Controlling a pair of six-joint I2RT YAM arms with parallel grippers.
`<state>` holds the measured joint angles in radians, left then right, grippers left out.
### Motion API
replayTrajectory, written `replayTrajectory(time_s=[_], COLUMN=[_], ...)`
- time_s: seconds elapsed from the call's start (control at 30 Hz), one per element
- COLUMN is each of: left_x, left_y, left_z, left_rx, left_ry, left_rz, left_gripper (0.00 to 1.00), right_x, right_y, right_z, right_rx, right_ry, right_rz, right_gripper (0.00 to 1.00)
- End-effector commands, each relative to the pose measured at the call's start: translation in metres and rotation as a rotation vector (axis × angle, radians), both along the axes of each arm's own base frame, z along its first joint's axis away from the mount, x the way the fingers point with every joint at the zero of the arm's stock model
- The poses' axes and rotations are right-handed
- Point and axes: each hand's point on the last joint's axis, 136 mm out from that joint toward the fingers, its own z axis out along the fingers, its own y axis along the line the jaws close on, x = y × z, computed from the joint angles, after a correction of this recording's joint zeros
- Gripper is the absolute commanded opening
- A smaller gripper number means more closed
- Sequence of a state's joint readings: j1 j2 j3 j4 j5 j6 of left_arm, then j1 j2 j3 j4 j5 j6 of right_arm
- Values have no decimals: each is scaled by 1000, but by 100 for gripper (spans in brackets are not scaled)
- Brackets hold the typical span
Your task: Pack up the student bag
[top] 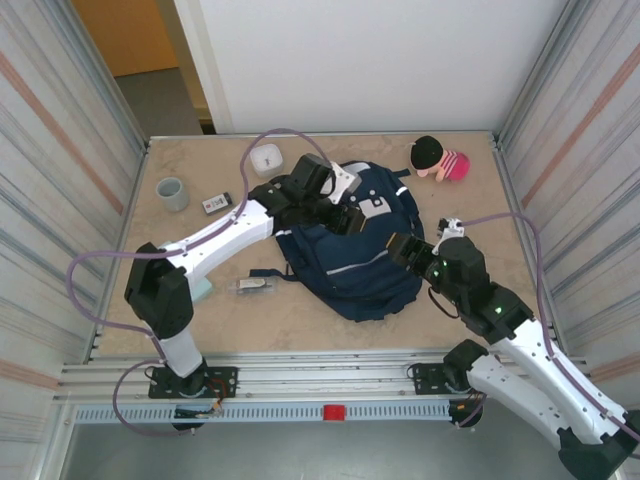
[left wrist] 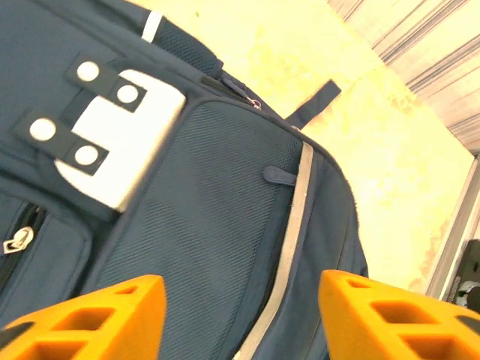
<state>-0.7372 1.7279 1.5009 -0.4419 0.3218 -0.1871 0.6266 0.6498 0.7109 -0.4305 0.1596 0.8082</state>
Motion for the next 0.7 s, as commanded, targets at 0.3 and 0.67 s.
replayTrajectory(time_s=[0.3,0.67], left_x=[-9,-23], left_y=[105,165], left_z=[-8,-60], left_rx=[-79,-137], left_ry=[97,198], left_rz=[292,466], left_gripper=[69,68], right_x=[-41,-55], right_y=[85,109], right_z=[-85,-176], right_rx=[-1026,-1322], right_ry=[49,68], right_rz=[825,1158], right_gripper=[89,91])
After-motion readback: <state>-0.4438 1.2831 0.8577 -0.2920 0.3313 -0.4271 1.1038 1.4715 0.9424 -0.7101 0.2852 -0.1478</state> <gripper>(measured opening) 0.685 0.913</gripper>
